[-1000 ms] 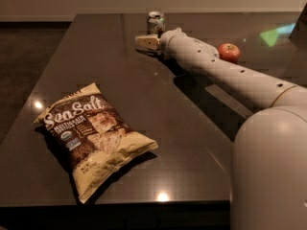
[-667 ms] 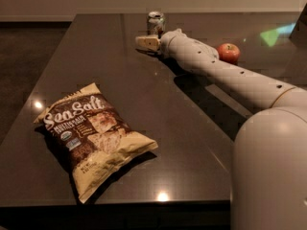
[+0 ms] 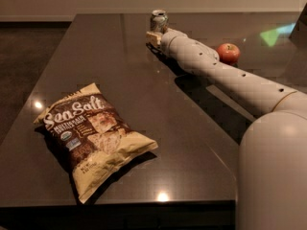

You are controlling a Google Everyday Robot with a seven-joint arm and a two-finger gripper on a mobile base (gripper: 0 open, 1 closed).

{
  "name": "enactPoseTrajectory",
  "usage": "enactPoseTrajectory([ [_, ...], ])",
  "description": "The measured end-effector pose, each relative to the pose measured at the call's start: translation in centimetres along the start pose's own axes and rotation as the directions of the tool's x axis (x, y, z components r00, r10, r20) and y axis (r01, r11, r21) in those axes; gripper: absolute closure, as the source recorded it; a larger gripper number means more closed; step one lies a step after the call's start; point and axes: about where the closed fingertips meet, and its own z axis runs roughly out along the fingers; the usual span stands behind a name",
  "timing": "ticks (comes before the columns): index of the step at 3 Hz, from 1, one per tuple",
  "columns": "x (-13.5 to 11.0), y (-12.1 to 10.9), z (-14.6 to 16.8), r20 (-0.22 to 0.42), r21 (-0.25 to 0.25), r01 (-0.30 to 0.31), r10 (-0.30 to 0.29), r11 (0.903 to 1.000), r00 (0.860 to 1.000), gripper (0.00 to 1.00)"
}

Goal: Knock 7up can over

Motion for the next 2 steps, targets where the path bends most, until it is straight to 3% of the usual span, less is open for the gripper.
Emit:
enactPoseTrajectory([
  [1, -0.5, 0.2, -0.2, 0.017, -0.004, 0.004, -0.004, 1.0, 1.0, 0.71],
  [2, -3.2, 0.7, -1.4, 0.06, -0.009, 0.094, -0.094, 0.9955, 0.994, 0.99],
])
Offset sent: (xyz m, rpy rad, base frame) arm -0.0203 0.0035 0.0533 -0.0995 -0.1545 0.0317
